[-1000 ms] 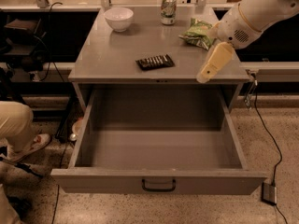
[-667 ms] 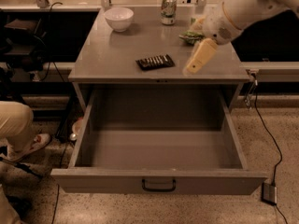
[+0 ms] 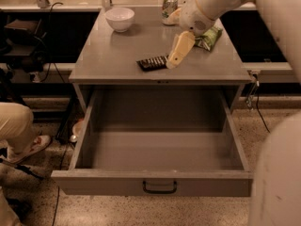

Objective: Place rxbar chocolate into top drawer

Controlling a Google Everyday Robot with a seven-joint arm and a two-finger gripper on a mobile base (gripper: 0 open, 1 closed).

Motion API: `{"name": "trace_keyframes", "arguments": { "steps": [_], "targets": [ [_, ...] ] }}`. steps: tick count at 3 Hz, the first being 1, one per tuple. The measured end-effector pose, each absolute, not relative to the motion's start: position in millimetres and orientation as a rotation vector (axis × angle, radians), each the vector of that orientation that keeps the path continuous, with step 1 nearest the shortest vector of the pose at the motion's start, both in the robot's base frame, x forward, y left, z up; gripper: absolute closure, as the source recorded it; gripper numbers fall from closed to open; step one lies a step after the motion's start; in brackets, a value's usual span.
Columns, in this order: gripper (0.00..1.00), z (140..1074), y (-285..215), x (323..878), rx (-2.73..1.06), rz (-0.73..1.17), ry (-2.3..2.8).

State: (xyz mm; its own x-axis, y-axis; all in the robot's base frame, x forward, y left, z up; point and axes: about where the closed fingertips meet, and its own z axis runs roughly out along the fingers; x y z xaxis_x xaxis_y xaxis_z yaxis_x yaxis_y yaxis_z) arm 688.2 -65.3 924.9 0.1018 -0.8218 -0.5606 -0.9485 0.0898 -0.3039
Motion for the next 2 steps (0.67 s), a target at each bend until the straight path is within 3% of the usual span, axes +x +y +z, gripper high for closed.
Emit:
{"name": "trace_keyframes", "arguments": {
  "steps": [2],
  "targets": [
    [0.0,900.3,-33.8,711.7,-1.859,0.209,1.819]
  ]
}}
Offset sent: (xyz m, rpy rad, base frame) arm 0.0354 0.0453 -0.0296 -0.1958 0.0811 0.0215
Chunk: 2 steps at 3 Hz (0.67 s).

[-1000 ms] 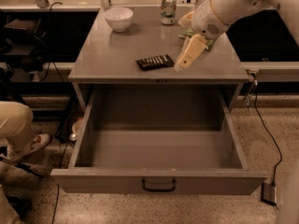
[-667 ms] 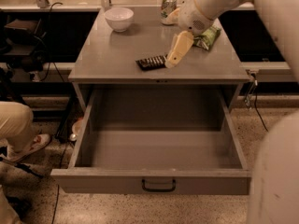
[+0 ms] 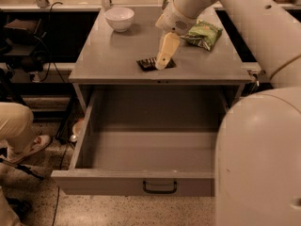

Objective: Place rxbar chocolate into top drawer

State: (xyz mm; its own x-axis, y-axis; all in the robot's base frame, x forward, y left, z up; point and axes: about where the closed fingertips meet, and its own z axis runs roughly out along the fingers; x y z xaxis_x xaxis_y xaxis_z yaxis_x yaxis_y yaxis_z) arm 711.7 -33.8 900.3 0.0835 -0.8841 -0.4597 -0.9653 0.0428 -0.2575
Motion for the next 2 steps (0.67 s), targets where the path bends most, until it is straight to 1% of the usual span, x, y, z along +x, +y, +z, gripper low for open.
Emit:
{"name": "trace_keyframes", "arguments": {
  "steps": [2],
  "targets": [
    [0.0,877.2,-19.2,731.1,-1.928,0.126,1.918]
  ]
}}
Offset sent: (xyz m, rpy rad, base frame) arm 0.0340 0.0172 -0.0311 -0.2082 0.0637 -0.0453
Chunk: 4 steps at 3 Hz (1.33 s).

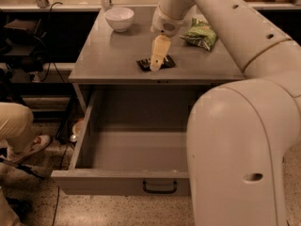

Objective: Place rxbar chocolate into top drawer

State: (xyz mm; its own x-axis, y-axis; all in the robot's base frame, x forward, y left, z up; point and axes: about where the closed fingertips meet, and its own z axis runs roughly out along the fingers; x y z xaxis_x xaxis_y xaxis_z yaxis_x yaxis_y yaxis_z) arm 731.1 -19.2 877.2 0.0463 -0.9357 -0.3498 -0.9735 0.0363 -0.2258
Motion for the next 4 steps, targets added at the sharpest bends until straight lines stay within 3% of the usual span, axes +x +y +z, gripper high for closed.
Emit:
{"name": "trace_keyframes", "arguments": {
  "steps": [3,4],
  "targets": [
    [0.0,827.7,-47.8,757.4,-1.88,0.138,2.118],
    [0.17,813.6,-56.4,760.3,-1.851,0.167,2.161]
  ]
}}
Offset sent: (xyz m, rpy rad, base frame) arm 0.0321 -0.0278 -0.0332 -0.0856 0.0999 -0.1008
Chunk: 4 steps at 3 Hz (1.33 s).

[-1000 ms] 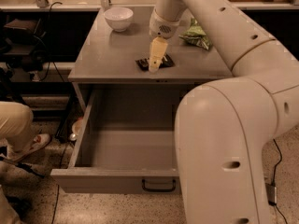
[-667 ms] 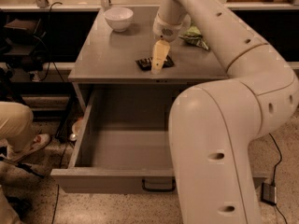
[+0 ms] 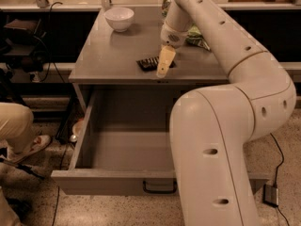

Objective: Place rxbar chocolate into top drawer

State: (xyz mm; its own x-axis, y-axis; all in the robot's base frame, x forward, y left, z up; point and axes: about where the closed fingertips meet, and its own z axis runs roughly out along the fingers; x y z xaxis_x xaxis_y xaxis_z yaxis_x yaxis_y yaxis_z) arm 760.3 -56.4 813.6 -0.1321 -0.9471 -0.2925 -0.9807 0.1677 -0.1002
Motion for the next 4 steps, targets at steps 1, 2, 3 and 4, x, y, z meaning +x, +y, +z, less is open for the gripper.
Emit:
{"name": "trace_keyframes", "arguments": {
  "steps": [1,2,3,4],
  "targets": [
    [0.4,810.6,-60.8,761.4,-1.832,0.176,2.177],
    [0.64,818.2,-60.8,761.4,-1.832,0.177,2.177],
    [0.95,829.9,-60.8,760.8,-1.831,0.177,2.177],
    [1.0,830.5,-60.8,760.8,-1.831,0.177,2.177]
  ]
}}
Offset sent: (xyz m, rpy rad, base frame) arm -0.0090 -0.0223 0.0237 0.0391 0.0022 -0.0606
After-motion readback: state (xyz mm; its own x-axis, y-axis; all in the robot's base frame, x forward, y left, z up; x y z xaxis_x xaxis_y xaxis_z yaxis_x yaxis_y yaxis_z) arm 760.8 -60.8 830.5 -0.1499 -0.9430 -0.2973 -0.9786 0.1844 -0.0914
